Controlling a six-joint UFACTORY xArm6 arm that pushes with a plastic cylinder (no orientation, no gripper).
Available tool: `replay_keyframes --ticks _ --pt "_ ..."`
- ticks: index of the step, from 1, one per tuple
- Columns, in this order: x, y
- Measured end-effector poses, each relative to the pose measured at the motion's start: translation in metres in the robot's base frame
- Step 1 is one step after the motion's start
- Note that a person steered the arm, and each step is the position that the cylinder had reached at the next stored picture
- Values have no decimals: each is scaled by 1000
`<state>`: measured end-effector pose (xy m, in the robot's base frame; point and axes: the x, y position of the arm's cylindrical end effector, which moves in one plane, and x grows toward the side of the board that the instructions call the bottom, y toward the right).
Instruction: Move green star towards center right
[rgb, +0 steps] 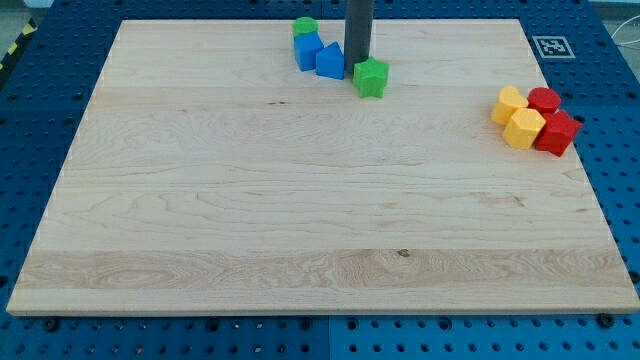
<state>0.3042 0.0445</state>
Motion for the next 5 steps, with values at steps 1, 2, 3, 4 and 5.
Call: replay_keyframes --ticks 1,2,3,4,5 --pt "0 2" --pt "10 9" --pt "37 22" --pt "50 63" --pt "57 56"
